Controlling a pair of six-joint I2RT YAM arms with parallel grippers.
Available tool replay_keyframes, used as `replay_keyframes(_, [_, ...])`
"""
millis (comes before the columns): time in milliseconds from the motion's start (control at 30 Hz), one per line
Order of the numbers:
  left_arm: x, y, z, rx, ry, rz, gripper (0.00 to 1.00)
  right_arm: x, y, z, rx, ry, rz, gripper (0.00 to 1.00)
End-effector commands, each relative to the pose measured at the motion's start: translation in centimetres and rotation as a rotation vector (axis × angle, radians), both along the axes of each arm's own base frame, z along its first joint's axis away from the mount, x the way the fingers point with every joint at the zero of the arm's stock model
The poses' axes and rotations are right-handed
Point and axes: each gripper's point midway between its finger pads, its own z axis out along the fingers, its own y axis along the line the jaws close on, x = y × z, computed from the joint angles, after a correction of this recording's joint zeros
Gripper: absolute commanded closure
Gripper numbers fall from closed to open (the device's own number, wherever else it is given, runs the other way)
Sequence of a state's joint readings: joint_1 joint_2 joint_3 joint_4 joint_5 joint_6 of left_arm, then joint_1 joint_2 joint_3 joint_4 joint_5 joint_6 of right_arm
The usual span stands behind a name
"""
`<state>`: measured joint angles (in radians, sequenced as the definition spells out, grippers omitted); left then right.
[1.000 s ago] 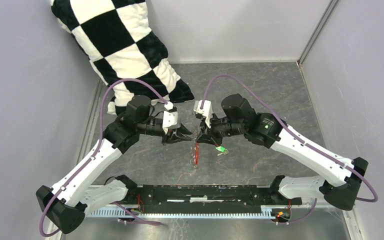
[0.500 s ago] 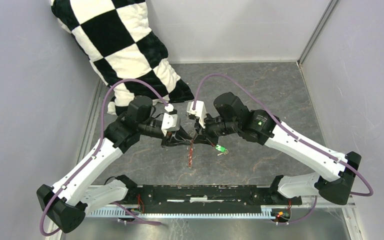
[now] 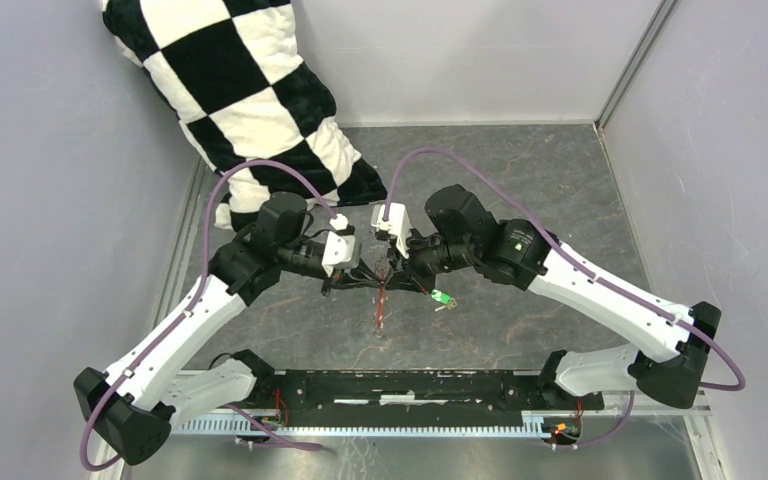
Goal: Put the keys on the keyring
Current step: Adjust the keyring.
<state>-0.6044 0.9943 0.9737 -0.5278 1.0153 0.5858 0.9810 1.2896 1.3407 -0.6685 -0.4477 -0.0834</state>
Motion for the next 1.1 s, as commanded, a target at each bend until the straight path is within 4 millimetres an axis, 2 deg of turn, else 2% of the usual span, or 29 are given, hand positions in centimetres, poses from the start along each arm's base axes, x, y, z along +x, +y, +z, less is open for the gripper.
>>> replay_keyframes(0, [-1.0, 0.2, 0.8, -0.016, -0.088, -0.081, 0.98, -0.2, 0.7, 4.8, 0.154, -0.059, 0.005, 0.81])
replay_keyframes(133, [-2.9, 0.3, 2.8, -0.106, -0.180, -0.195, 0.98, -0.3, -0.5, 6.4, 0.230, -0.092, -0.031, 0.66])
replay_keyframes(267, [-4.3, 0.0, 5.6, -0.206, -0.203, -0.280, 0.98, 0.2, -2.7, 7.7, 0.326, -0.101, -0.114, 0.58])
replay_keyframes(367, [-4.9, -0.1, 7.3, -0.260, -0.222, -0.326, 0.98, 0.8, -4.0, 7.7, 0.382, -0.095, -0.185, 0.57])
replay_keyframes(467, [-5.3, -0.1, 8.5, -0.304, -0.270, -0.362, 0.98, 0.7, -4.5, 7.6, 0.442, -0.083, -0.207, 0.57])
replay_keyframes(800, [-5.8, 0.1, 10.6, -0.396, -0.534, -0.413, 0.98, -0.7, -4.3, 8.6, 0.598, -0.068, -0.157, 0.58])
replay_keyframes(1067, [-6.4, 0.1, 13.0, -0.463, -0.617, -0.438, 0.98, -0.9, -4.3, 9.1, 0.648, -0.070, -0.152, 0.59])
